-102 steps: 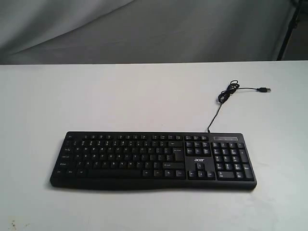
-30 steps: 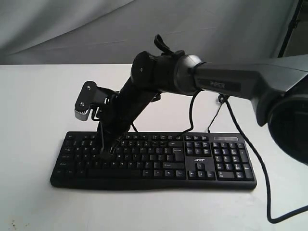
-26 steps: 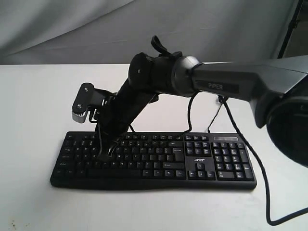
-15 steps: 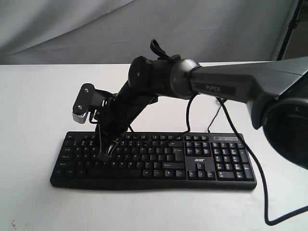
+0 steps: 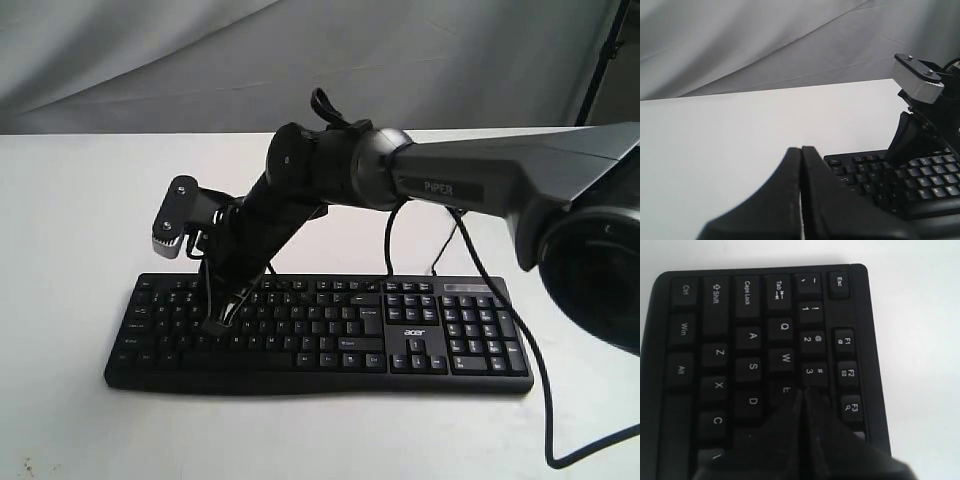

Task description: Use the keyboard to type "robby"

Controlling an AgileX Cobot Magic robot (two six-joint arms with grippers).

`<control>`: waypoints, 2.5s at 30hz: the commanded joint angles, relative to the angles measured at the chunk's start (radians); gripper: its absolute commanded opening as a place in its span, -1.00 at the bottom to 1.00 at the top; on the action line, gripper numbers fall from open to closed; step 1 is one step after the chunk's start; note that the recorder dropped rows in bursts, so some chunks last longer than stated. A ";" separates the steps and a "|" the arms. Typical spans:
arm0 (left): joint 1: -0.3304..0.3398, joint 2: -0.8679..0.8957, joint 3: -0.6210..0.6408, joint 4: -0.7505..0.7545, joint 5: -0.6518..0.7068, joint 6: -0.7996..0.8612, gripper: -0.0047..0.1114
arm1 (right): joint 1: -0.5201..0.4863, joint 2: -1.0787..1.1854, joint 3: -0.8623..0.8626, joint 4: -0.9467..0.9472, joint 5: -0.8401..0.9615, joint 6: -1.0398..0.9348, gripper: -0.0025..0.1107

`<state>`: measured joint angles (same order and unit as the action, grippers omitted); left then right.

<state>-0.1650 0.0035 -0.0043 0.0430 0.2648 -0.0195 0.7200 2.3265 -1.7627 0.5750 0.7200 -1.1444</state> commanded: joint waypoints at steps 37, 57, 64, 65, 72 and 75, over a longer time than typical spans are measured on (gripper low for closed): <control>-0.006 -0.003 0.004 0.005 -0.005 -0.003 -0.92 | 0.010 -0.002 -0.008 -0.054 -0.002 0.051 -0.96; -0.006 -0.003 0.004 0.005 -0.005 -0.003 -0.92 | 0.012 0.003 -0.008 -0.054 0.005 0.052 -0.96; -0.006 -0.003 0.004 0.005 -0.005 -0.003 -0.92 | 0.018 0.003 -0.008 -0.054 0.003 0.052 -0.96; -0.006 -0.003 0.004 0.005 -0.005 -0.003 -0.92 | 0.018 0.003 -0.008 -0.054 0.003 0.052 -0.96; -0.006 -0.003 0.004 0.005 -0.005 -0.003 -0.92 | 0.018 0.003 -0.008 -0.054 0.010 0.052 -0.96; -0.006 -0.003 0.004 0.005 -0.005 -0.003 -0.92 | 0.018 0.003 -0.008 -0.054 0.010 0.052 -0.96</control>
<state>-0.1650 0.0035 -0.0043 0.0430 0.2648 -0.0195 0.7326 2.3302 -1.7627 0.5222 0.7200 -1.0971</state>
